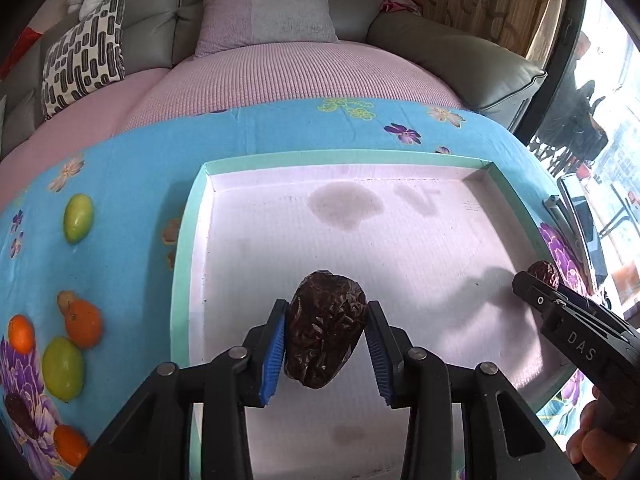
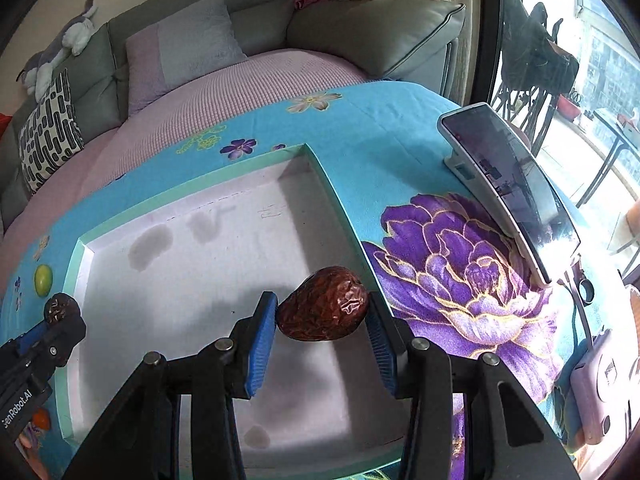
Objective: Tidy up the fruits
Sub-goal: 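Carry both held dates over the white tray with both tools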
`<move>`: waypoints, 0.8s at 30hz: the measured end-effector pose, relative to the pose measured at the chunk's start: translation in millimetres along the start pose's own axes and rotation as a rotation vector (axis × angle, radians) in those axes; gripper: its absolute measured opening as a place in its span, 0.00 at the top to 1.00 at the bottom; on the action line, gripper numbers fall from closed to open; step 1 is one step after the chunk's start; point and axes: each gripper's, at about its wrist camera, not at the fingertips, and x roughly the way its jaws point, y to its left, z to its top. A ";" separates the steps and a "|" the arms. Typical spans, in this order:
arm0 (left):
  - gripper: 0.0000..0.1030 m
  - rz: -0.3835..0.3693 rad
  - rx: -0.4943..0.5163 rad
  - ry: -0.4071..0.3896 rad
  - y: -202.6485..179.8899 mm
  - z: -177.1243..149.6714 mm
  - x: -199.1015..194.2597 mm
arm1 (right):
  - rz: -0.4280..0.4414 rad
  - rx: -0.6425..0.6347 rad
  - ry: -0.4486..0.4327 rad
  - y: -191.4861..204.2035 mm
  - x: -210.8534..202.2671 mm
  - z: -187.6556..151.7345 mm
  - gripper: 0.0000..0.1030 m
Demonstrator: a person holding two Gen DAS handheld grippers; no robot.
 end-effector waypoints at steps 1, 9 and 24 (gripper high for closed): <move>0.61 -0.002 -0.001 0.005 -0.2 -1.2 3.0 | 0.001 -0.003 0.006 1.7 3.1 -1.5 0.54; 0.61 0.008 0.004 -0.001 -1.9 -2.0 10.1 | -0.001 -0.017 0.037 6.1 14.0 -5.9 0.54; 0.43 0.023 -0.005 -0.004 2.1 -1.6 -2.5 | -0.026 -0.050 0.039 11.0 15.7 -3.1 0.46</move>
